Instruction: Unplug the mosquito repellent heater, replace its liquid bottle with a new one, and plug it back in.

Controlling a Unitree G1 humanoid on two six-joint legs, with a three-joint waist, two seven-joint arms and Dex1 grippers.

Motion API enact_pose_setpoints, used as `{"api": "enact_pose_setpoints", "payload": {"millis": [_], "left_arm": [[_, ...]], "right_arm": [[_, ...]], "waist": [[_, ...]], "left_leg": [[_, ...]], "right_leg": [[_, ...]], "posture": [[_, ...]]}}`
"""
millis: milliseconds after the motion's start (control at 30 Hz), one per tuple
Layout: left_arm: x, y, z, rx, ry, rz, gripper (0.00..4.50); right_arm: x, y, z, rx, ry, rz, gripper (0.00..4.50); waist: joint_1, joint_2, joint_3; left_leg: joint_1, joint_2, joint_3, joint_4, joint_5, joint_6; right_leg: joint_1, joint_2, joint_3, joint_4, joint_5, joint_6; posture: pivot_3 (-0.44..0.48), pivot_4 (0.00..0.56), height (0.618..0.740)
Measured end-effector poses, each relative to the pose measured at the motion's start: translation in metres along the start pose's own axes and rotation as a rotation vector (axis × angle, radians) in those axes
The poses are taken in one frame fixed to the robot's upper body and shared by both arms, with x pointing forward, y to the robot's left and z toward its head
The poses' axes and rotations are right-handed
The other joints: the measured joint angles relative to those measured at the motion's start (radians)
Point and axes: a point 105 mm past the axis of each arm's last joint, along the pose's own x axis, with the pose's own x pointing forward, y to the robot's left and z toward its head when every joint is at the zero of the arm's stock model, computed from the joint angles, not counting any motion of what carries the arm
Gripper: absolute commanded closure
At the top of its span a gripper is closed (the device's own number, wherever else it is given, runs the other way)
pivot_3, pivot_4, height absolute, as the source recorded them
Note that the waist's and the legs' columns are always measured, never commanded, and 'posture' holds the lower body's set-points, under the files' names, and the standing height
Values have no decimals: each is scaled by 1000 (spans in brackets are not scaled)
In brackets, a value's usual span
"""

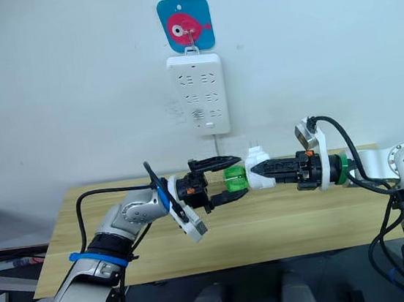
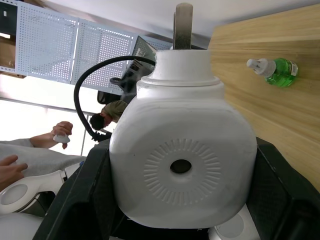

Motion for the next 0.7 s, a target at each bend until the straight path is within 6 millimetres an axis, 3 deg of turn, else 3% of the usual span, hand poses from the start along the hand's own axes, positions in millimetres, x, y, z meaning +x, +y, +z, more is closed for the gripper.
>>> {"api": "enact_pose_setpoints", "payload": {"millis": [100,300,400,600,700], "left_arm": [[1,0,-1,-8,6,7,2140],[2,1,-1,-32,2,7,2225],[2,1,1,-144,-1,-7,2225],[9,1,3,-837,20,-66,2225],[8,6,9,-1443,-2,-114,2225]], "right_arm": [[-2,-4,-3,15,-1,-11,1518],[-2,-4,-3,15,-4,-10,1518],[-2,-3,-3,14,-1,-3,1518],[-8,-1,-3,-34,15,-25,1518],[-10,4,-4,-55,21,-6,1518]], "waist": [[0,0,0],[-1,0,0],[-3,0,0],[-18,0,0],[-35,0,0]], "left_leg": [[0,0,0,0,0,0],[0,0,0,0,0,0],[0,0,0,0,0,0],[-1,0,-3,1,-2,4],[0,0,-5,1,-2,4]], "right_leg": [[0,0,0,0,0,0],[0,0,0,0,0,0],[0,0,0,0,0,0],[1,1,-2,0,0,0],[1,2,-2,1,-1,1]], "posture": [[61,182,740],[68,186,740],[70,193,740],[72,199,740],[75,199,740]]}}
